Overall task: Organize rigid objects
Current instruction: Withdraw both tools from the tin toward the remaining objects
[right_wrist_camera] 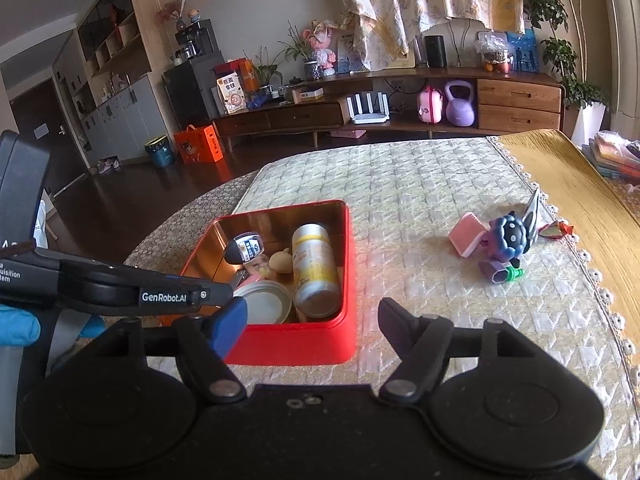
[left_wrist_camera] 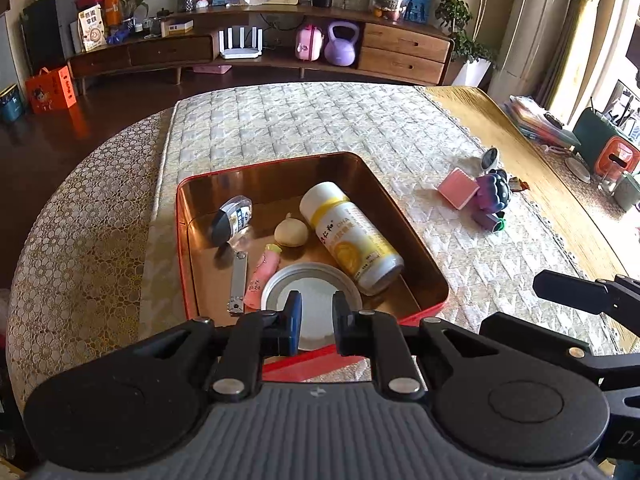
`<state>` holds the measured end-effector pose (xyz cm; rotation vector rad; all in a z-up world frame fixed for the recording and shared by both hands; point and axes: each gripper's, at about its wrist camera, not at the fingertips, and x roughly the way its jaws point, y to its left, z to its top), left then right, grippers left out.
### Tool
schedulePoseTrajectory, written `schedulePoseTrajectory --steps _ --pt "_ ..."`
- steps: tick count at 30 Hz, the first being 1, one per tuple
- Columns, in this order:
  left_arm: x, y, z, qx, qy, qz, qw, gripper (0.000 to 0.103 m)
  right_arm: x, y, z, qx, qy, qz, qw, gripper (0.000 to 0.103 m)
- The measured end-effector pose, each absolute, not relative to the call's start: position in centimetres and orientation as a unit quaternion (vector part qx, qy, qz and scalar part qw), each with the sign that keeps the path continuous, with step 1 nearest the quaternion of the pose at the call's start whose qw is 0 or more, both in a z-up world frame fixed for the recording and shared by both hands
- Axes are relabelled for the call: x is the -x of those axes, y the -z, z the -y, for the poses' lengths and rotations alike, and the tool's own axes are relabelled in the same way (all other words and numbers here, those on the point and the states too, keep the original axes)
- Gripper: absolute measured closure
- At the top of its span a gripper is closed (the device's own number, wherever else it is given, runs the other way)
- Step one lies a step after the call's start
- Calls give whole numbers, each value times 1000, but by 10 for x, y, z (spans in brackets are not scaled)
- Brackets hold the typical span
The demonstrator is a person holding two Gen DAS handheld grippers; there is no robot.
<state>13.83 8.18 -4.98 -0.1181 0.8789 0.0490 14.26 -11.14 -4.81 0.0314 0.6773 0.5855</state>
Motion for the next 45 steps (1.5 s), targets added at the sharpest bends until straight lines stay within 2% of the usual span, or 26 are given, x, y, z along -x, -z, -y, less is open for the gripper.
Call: schedulePoseTrajectory --steps 7,17,19,22,23,24,30,32,36,45 --pt "-129 48 -62 58 -12 -422 905 88 -131 45 136 -29 -268 -316 910 22" --pt "-127 47 -31 54 3 -418 907 87 -125 47 178 -53 -241 -313 917 16" --pt "-128 47 -25 53 6 -417 907 80 -124 47 185 -54 -236 -311 919 15" --pt "-131 46 -18 55 8 -411 910 48 -124 47 195 -54 -230 -308 921 15" --pt "-131 45 -16 55 6 -406 912 33 -124 47 198 -55 -228 -308 922 15" --pt "-132 44 -13 53 2 -400 915 26 -126 46 201 -54 -226 -309 922 15" --pt "-151 42 3 46 15 -402 915 25 -138 44 219 -29 -216 -306 927 12" --pt "-160 42 7 47 20 -402 914 20 -143 45 224 -17 -214 -303 928 10" --pt "-182 42 16 41 23 -399 916 19 -154 45 233 10 -220 -296 929 3" --pt "-247 43 41 -9 63 -399 915 19 -204 52 266 31 -214 -309 926 3"
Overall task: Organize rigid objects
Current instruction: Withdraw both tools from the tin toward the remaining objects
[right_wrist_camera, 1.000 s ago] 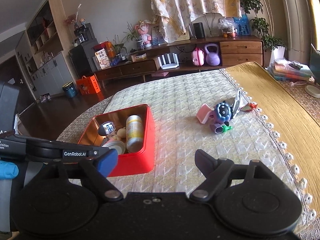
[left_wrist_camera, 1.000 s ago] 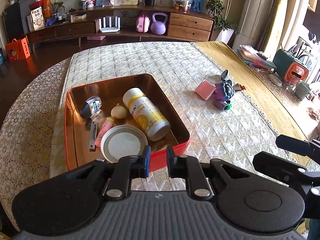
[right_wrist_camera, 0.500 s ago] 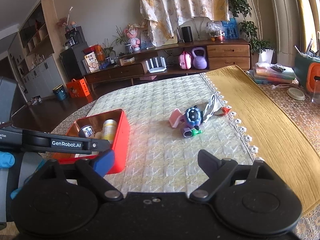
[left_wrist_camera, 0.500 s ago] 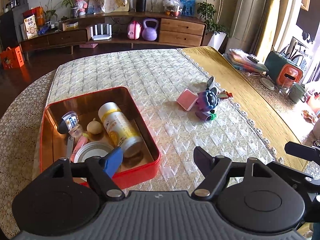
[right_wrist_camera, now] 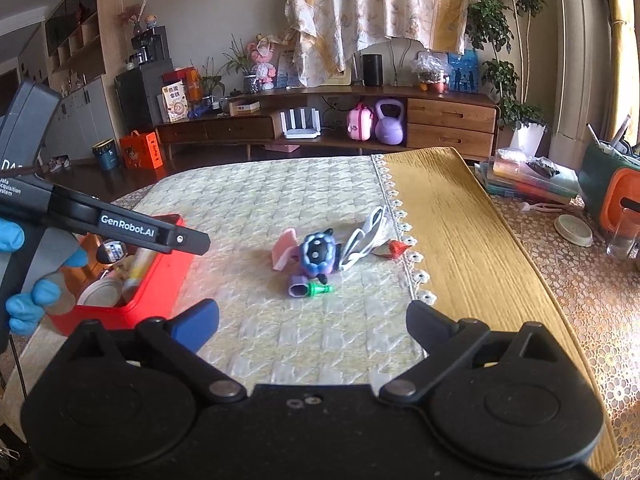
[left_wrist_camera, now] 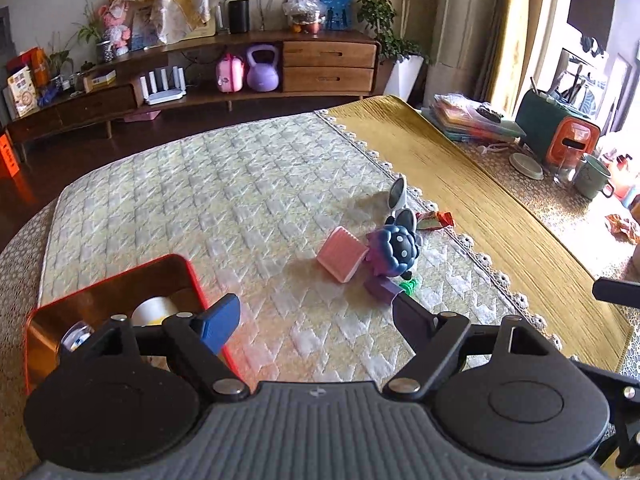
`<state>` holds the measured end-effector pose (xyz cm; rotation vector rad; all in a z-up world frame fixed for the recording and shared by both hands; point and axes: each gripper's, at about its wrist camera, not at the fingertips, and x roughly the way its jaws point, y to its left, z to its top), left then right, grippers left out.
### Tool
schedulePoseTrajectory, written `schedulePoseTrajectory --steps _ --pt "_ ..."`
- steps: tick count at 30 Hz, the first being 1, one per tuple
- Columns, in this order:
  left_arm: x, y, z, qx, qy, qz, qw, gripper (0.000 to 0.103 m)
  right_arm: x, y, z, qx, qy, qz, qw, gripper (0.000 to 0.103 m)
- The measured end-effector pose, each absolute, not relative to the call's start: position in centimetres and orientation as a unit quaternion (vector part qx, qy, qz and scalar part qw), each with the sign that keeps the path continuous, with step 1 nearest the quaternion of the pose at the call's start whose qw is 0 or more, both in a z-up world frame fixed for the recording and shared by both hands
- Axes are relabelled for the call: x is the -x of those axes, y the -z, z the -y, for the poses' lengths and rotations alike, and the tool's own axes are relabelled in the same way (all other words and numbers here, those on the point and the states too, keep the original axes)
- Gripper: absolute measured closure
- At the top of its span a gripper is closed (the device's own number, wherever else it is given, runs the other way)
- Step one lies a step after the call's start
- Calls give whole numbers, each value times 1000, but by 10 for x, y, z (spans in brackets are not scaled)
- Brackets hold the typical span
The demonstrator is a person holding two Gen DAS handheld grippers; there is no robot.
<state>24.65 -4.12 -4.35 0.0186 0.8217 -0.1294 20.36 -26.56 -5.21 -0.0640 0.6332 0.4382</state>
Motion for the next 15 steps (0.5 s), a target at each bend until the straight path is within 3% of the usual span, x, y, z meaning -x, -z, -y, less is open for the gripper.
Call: schedulePoseTrajectory --steps 15 --pt "-338 85 54 -91 160 -452 873 19 -292 67 299 49 -232 -337 911 3"
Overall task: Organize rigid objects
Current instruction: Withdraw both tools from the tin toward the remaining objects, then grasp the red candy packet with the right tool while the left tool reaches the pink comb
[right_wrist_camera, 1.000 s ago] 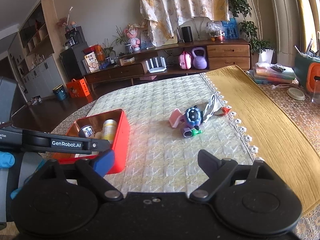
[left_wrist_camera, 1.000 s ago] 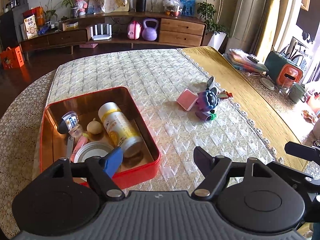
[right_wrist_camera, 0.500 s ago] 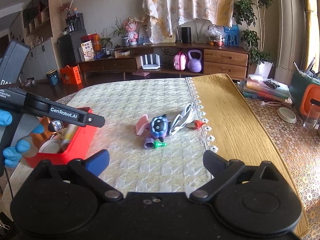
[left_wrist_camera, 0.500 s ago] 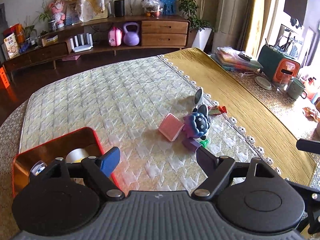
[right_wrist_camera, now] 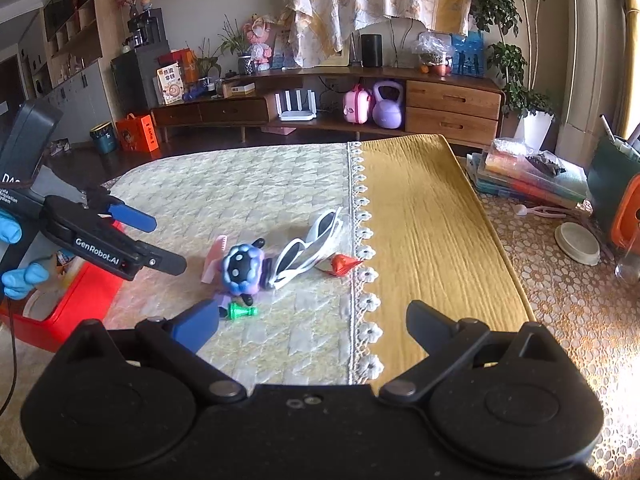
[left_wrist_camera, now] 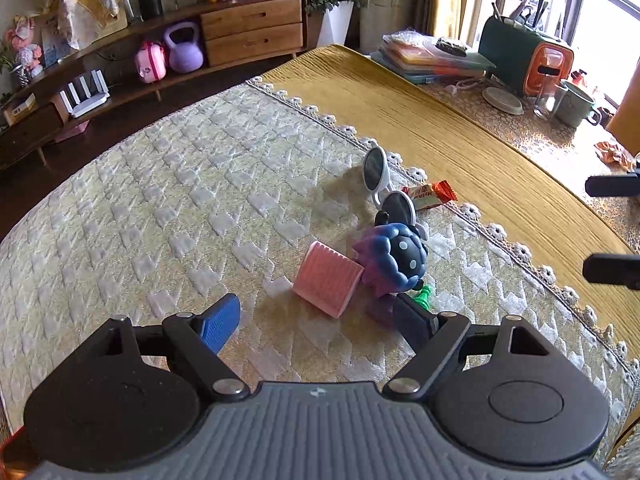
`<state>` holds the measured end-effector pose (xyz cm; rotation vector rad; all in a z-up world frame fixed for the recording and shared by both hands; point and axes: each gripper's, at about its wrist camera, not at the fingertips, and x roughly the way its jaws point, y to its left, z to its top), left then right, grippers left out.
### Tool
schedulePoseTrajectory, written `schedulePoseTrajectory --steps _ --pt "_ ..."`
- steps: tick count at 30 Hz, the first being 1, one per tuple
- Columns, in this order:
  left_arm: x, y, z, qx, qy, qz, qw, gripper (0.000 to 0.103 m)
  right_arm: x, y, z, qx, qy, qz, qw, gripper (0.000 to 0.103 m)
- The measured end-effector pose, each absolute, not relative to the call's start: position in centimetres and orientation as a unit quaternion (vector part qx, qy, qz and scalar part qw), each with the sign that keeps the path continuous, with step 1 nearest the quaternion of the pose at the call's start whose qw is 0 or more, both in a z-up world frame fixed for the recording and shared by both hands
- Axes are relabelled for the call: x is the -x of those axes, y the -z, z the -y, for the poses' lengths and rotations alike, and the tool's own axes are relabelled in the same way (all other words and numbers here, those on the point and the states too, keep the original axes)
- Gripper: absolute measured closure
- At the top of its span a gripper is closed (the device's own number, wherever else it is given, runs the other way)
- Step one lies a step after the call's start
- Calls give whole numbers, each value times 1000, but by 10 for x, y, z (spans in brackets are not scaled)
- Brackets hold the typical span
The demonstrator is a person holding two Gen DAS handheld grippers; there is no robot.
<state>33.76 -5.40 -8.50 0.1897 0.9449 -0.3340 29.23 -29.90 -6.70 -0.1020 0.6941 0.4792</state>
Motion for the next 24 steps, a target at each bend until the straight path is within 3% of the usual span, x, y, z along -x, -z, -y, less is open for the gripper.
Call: schedulePoseTrajectory --steps 15,24 --pt "-383 122 62 -133 256 -495 820 19 -358 93 292 98 -279 -360 885 9" --pt "-396 133 59 -126 282 -498 810 19 -390 111 273 113 -297 -369 874 25"
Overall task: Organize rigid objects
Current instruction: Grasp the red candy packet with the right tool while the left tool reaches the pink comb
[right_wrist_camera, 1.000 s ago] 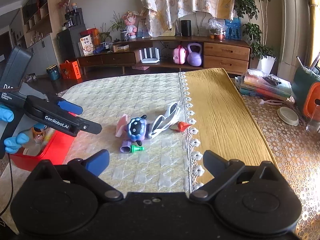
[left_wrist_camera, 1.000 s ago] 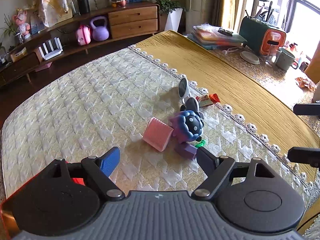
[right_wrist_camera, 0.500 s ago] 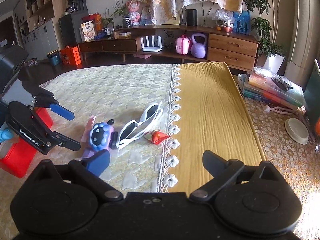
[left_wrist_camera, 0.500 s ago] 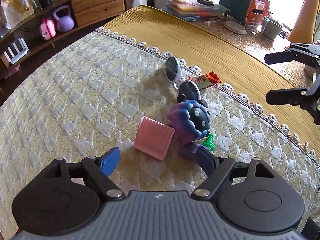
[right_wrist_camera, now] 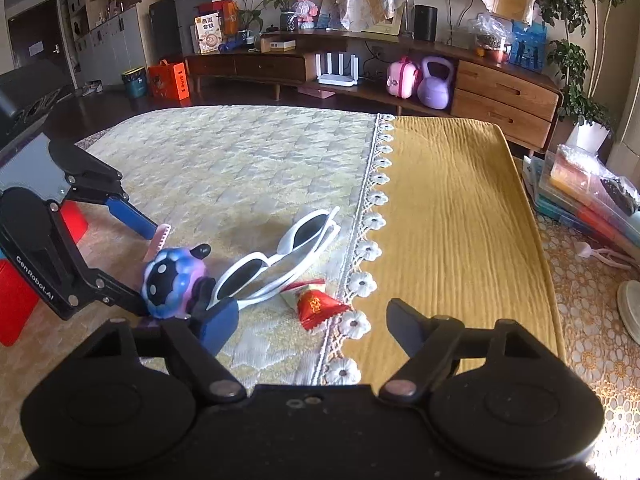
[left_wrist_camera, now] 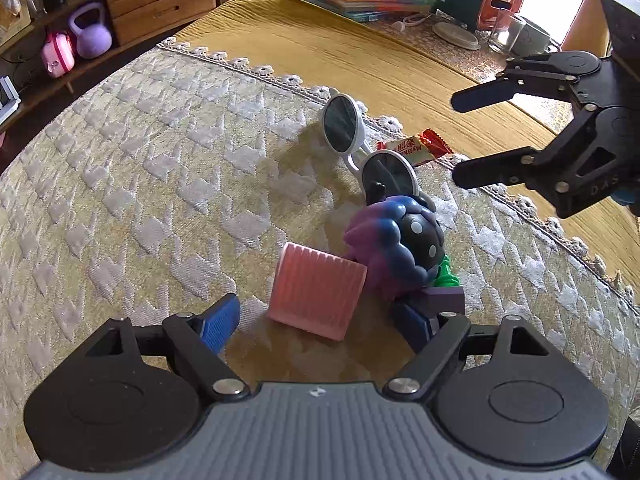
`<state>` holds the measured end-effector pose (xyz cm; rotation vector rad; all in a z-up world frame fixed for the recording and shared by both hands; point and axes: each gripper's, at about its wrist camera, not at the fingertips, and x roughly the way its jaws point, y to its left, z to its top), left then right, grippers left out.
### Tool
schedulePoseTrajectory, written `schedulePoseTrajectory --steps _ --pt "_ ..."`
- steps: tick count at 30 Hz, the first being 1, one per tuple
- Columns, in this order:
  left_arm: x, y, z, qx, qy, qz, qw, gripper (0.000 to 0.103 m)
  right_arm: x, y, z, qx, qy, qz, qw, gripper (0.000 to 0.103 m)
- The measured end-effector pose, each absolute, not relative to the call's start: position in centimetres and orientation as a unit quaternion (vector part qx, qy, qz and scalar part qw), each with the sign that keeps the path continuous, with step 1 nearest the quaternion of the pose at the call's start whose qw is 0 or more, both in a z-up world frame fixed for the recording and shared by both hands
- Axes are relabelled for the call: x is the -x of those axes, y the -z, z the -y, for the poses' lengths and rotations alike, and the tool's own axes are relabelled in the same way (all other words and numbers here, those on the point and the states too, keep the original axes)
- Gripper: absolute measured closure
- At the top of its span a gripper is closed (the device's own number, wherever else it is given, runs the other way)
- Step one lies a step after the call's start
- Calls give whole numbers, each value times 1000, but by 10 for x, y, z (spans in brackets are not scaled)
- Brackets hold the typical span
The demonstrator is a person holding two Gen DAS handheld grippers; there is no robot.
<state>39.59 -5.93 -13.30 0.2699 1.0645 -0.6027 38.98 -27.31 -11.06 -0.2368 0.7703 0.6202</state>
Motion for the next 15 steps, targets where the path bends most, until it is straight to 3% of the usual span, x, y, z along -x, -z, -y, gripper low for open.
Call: schedulePoseTrajectory --steps 5,7,13,15 --pt "-397 135 64 -143 289 -498 805 20 -402 121 266 118 -300 -379 867 31" --pt "-396 134 64 -144 294 -495 805 20 -403 124 265 118 -300 -383 866 40" --pt "-392 134 67 -165 287 -482 811 37 -401 128 265 111 -300 -384 866 57" --pt "-390 132 66 -165 285 -479 814 50 -400 128 265 109 -297 -383 868 63"
